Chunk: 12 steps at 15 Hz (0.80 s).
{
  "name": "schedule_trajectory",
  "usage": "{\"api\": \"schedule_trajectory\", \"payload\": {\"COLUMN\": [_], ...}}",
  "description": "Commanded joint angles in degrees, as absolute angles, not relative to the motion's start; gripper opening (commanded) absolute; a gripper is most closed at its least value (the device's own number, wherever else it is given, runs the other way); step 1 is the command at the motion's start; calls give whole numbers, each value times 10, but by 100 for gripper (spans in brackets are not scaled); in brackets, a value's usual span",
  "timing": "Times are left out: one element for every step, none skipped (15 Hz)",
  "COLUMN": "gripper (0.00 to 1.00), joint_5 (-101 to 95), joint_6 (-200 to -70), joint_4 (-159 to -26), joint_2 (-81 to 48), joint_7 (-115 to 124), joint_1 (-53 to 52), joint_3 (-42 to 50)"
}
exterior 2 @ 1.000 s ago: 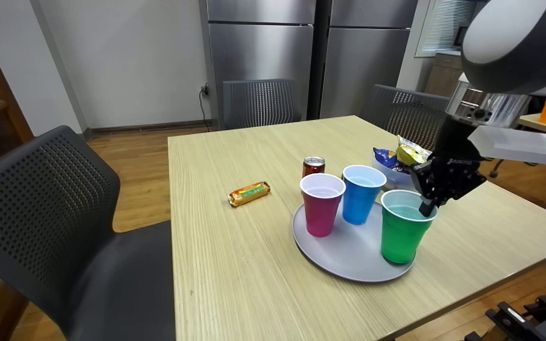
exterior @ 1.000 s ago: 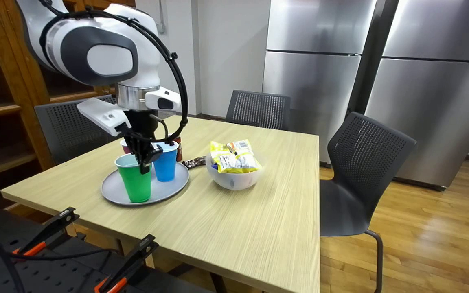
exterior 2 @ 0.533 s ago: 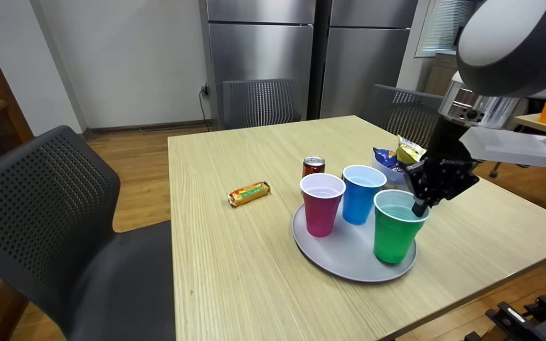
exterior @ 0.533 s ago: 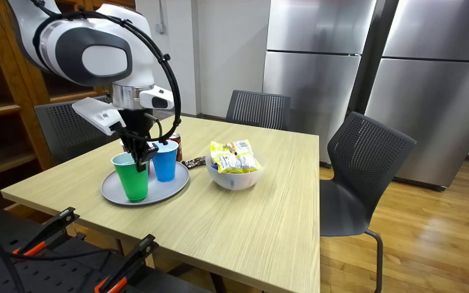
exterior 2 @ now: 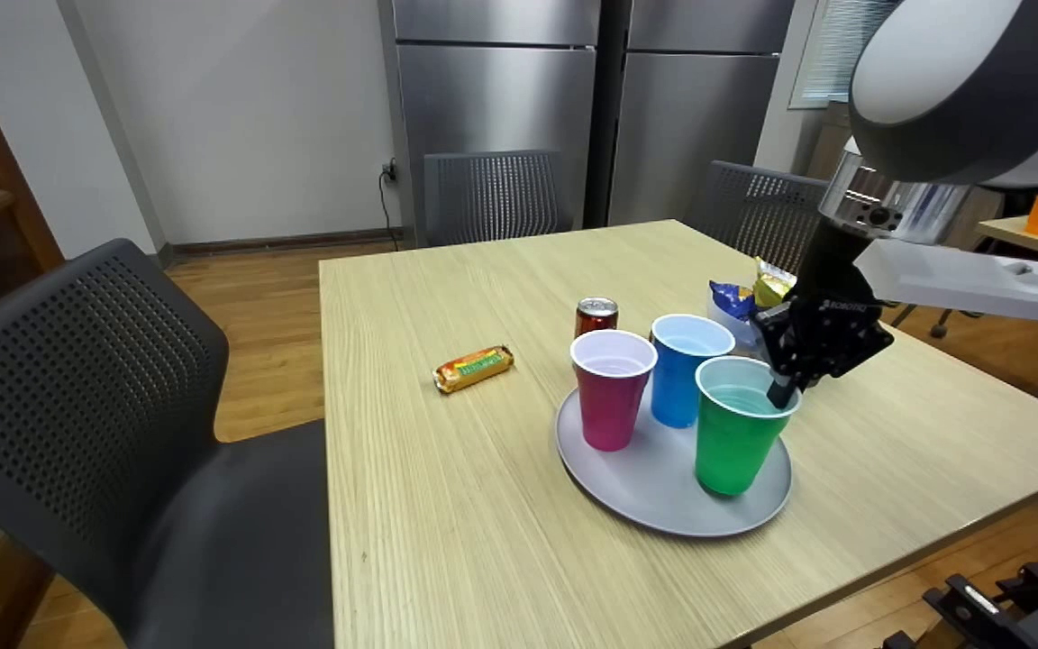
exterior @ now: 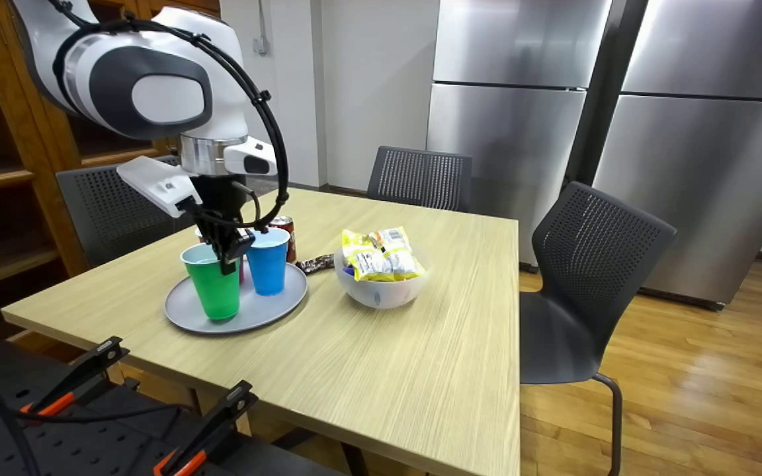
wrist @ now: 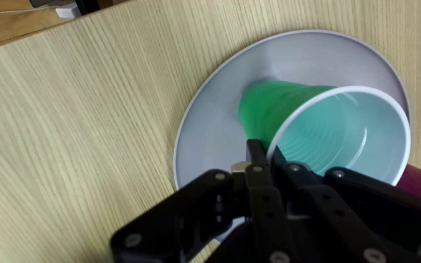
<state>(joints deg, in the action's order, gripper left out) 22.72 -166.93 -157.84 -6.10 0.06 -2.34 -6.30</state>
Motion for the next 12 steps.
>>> {"api": "schedule_trajectory", "payload": {"gripper": [1,1,1,1,1,1,1,1,1,1,1,1], "joint_5": [241,244,247,251,255,260,266,272,283,286,288,290], "joint_6": [-1681,-1681,-1681,-1681,-1682,-1682,-1683,-1684,-1687,-1689,-1690,-1692], "joint_4": [-1565,-1562,-1560,-1558,-1555,-1553,-1551,-1549,-1548,-1546,-1545,-1545], "joint_2": [-76,-79,-82,-84,-87,-90,-93,-95,-97,-99,-102,-104], "joint_7": [12,9,8,6,4,3,0,-1,-7,-7,-6,-5], "joint_1": [-24,-23,-22,-21,-19,-18,-16,-15,-20,-20,-20,-21], "joint_3": [-78,-81,-84,-87,-90,-94,-97,-100,-98,-99,-98,-98]}}
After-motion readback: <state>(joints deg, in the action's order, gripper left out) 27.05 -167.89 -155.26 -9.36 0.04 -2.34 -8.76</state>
